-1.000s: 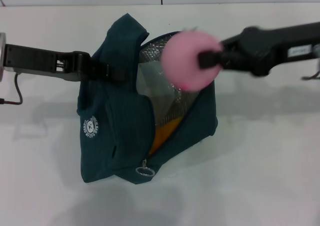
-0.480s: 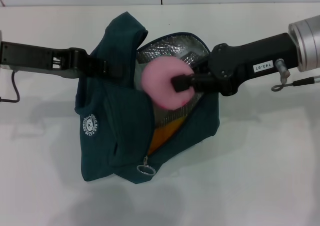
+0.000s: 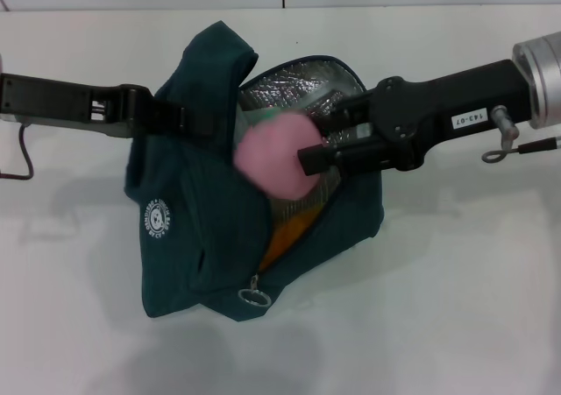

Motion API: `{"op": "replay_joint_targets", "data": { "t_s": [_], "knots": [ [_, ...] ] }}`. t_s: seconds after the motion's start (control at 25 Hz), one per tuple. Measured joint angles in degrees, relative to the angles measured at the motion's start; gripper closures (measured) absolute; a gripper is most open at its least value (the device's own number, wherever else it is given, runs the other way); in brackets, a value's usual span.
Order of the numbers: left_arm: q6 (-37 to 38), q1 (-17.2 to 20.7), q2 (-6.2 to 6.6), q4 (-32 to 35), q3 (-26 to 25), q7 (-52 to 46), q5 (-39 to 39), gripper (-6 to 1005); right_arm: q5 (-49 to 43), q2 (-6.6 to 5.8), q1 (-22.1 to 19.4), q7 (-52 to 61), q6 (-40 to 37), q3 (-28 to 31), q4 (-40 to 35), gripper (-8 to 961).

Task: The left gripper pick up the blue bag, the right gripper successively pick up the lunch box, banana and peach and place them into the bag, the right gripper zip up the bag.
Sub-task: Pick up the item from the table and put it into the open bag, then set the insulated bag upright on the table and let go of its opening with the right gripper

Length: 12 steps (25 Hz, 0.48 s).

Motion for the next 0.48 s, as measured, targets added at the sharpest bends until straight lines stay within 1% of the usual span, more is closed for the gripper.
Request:
{"op": "replay_joint_targets", "data": {
  "t_s": [0.2, 0.28, 0.48],
  "knots": [
    [0.0, 0.15, 0.03, 0.0, 0.02, 0.0, 0.0, 957, 1.75, -0.13, -0.77, -0.47, -0.28, 1.04, 0.03, 455],
    [0.0, 0.16, 0.04, 0.0, 0.01, 0.0, 0.0, 957, 2.01, -0.16, -1.26, -0.48, -1.32, 3.07, 0.03, 412],
    [0.0, 0.18, 0.07, 0.0, -0.09, 0.01, -0.01, 957, 3.95, -0.22, -3.99, 0.42, -4.6, 9.85, 0.29, 221]
  ]
}}
